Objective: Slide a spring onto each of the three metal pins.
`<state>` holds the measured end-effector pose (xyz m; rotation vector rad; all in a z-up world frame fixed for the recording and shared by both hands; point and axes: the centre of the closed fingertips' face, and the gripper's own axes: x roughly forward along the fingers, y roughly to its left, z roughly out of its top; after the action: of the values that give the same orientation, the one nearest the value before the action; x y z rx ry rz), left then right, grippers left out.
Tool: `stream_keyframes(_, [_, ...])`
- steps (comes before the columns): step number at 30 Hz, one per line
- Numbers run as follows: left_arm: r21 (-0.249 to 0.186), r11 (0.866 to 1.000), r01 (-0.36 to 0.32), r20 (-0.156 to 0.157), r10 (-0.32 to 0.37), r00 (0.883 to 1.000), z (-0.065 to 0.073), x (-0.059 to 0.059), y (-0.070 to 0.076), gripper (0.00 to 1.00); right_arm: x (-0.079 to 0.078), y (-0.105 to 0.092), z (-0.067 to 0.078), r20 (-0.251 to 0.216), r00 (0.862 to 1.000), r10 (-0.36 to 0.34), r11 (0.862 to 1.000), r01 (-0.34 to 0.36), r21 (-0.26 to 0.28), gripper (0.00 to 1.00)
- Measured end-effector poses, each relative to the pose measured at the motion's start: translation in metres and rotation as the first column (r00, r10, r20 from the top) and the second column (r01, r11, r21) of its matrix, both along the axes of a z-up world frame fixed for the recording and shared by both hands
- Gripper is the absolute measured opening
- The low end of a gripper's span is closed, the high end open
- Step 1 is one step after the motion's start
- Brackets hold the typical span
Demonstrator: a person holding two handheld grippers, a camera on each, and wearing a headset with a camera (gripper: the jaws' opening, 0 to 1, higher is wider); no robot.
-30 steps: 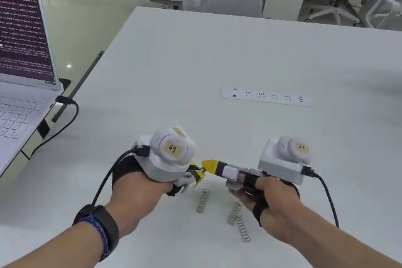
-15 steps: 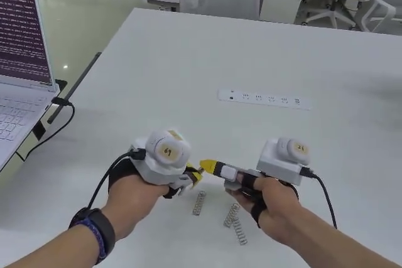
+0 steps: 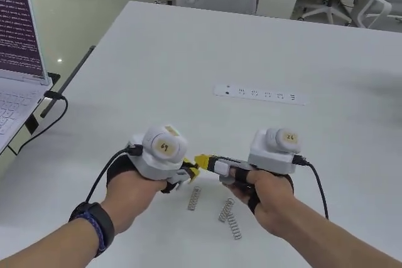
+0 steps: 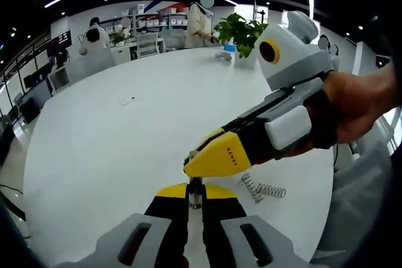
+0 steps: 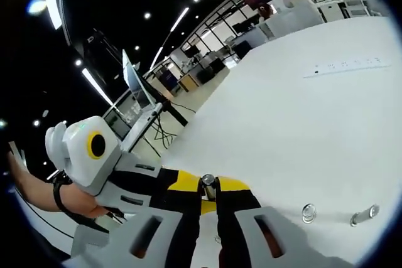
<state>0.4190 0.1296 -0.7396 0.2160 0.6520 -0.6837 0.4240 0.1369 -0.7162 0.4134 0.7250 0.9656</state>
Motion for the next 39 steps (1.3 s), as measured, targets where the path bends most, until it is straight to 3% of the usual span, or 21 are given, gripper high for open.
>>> stream_keyframes(10, [-0.021, 1.000, -0.010, 0.001, 0.010, 1.000, -0.007, 0.003, -0.001, 0.00, -0.003, 0.004, -0.005, 0.069, 0.995, 0.069, 0.993, -0.062, -0.099, 0.07])
stream_keyframes(24, [-0.039, 0.999, -0.018, 0.026, 0.019, 0.999, -0.019, 0.014, 0.002, 0.00, 0.006, 0.008, -0.016, 0.091, 0.992, 0.089, 0.986, -0.074, -0.152, 0.07])
stream_keyframes(39, [-0.058, 0.998, -0.036, 0.027, 0.037, 0.999, -0.035, 0.020, 0.004, 0.00, 0.011, 0.014, -0.031, 0.094, 0.991, 0.100, 0.978, -0.081, -0.194, 0.08])
